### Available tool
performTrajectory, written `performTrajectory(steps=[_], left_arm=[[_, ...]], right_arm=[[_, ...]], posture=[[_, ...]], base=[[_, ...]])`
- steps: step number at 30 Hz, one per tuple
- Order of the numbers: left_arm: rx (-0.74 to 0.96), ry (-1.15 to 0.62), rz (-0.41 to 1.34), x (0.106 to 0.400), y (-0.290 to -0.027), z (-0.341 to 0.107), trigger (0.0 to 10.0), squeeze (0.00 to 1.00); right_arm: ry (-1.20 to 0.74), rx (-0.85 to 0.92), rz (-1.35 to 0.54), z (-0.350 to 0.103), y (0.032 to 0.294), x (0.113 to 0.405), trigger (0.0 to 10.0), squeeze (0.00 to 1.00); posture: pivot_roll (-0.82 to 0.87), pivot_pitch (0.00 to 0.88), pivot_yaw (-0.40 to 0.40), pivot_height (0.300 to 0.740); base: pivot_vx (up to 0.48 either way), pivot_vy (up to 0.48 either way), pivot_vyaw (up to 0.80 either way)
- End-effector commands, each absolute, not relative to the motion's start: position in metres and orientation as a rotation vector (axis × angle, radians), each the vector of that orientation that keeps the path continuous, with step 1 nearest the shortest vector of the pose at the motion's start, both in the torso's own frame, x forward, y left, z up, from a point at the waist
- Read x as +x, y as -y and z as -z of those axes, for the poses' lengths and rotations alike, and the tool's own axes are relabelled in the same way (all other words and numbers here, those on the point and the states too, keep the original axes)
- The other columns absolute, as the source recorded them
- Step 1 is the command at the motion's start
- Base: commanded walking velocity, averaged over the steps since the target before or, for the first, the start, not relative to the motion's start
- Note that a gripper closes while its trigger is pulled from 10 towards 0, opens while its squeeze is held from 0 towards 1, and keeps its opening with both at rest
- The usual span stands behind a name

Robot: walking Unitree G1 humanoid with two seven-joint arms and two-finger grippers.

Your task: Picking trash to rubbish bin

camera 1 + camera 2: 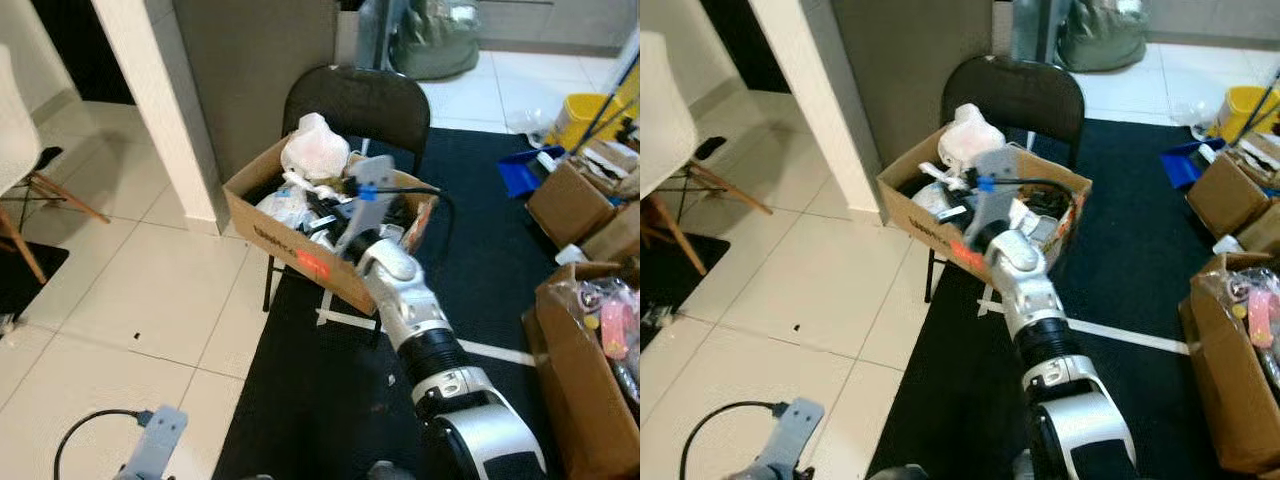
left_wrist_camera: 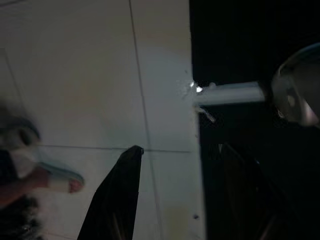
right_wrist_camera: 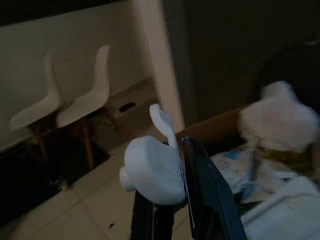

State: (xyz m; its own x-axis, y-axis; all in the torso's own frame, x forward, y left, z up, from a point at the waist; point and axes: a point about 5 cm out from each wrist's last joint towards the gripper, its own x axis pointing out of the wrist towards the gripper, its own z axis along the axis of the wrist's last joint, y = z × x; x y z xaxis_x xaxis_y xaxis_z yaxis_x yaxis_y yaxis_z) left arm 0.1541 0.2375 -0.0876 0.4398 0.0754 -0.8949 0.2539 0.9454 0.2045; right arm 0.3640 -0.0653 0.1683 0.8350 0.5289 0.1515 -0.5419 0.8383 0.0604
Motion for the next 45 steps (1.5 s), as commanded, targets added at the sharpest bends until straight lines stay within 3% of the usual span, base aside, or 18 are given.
performTrajectory(steps=[1, 24, 32, 39, 43, 44, 45], left_arm=[[0.339, -1.129, 0.126, 0.153, -0.237, 0.088, 10.0, 0.00], [0.345, -1.156, 0.114, 0.135, -0.250, 0.091, 10.0, 0.00], [0.327, -1.140, 0.131, 0.143, -0.230, 0.094, 10.0, 0.00], [0.333, -1.148, 0.123, 0.141, -0.225, 0.096, 10.0, 0.00], [0.337, -1.161, 0.111, 0.134, -0.236, 0.096, 10.0, 0.00], [0.339, -1.164, 0.107, 0.132, -0.240, 0.095, 10.0, 0.00], [0.341, -1.167, 0.102, 0.130, -0.247, 0.094, 10.0, 0.00]], right_arm=[[0.124, 0.109, -0.540, -0.166, 0.074, 0.364, 10.0, 0.00], [0.030, -0.022, -0.567, -0.149, 0.055, 0.358, 10.0, 0.00], [-0.091, -0.167, -0.634, -0.121, 0.039, 0.346, 10.0, 0.00], [-0.140, -0.211, -0.621, -0.111, 0.036, 0.344, 10.0, 0.00], [-0.169, -0.220, -0.625, -0.105, 0.038, 0.343, 10.0, 0.00], [-0.168, -0.218, -0.627, -0.105, 0.038, 0.342, 10.0, 0.15], [-0.167, -0.209, -0.628, -0.105, 0.038, 0.342, 10.0, 1.00]], posture=[[0.06, 0.081, 0.124, 0.740], [0.06, 0.097, 0.132, 0.740], [0.06, 0.098, 0.121, 0.740], [0.07, 0.102, 0.118, 0.740], [0.07, 0.102, 0.118, 0.740], [0.07, 0.102, 0.118, 0.740], [0.07, 0.107, 0.120, 0.740]], base=[[0.285, 0.000, -0.80], [0.314, 0.000, -0.05], [0.373, 0.000, 0.00], [0.000, 0.000, 0.00], [0.000, 0.000, 0.00], [0.000, 0.000, 0.00], [0.000, 0.000, 0.00]])
